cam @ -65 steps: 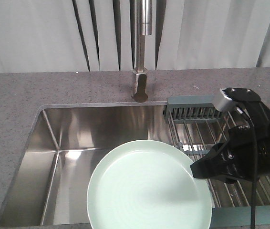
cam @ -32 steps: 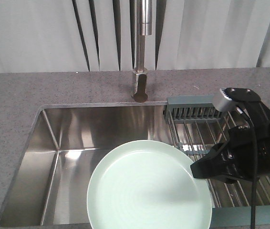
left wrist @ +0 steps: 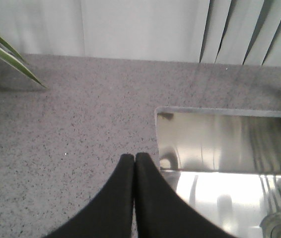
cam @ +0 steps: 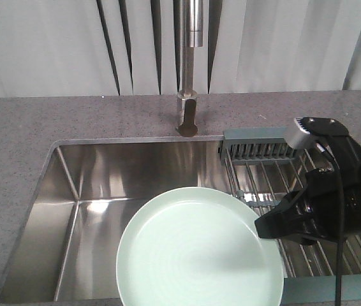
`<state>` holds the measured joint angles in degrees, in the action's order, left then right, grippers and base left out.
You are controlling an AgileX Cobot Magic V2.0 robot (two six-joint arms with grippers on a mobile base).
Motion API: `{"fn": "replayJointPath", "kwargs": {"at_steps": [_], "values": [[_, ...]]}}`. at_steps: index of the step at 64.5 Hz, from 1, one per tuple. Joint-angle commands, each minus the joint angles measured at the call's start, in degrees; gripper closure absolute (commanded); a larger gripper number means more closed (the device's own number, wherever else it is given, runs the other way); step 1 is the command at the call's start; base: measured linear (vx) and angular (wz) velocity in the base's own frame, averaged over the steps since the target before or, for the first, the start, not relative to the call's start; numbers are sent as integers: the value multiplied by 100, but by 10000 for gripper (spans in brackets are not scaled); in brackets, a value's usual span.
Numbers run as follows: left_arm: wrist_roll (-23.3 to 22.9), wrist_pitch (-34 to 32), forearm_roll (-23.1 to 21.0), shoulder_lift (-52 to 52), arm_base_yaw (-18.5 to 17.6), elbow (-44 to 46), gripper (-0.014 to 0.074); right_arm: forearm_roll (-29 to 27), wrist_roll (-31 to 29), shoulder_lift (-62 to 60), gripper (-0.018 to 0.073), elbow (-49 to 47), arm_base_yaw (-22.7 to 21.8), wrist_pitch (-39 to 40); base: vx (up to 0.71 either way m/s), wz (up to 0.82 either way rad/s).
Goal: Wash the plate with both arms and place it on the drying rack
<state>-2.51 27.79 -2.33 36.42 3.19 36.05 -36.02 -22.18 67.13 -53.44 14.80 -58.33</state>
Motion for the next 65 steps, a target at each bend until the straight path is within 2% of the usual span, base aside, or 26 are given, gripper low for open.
{"fn": "replayJointPath", "kwargs": {"at_steps": [1, 8, 17, 34, 38, 43, 48, 65], "values": [[-1, -440, -13, 321, -21, 180, 603, -236, -57, -122, 564, -147, -16, 163, 0, 0], [-63, -451, -13, 592, -21, 193, 594, -236, -57, -122, 564, -147, -16, 163, 0, 0], [219, -111, -13, 1116, -21, 538, 513, -236, -57, -122, 564, -147, -16, 163, 0, 0], [681, 553, -31, 2098, -21, 1456, 197, -236, -57, -122, 564, -147, -16, 163, 0, 0], [866, 689, -164, 2325, -21, 1679, 139, -236, -57, -122, 564, -147, -16, 163, 0, 0], [1351, 947, -489, 2609, -21, 1979, 85, -236, -57, -122, 564, -147, -16, 163, 0, 0], [2006, 1124, -1021, 2852, -21, 2216, 69, -236, -57, -122, 564, -147, -16, 163, 0, 0], [4848, 1487, -3424, 3697, -21, 2859, 80, -236, -57, -122, 564, -147, -16, 163, 0, 0]]}}
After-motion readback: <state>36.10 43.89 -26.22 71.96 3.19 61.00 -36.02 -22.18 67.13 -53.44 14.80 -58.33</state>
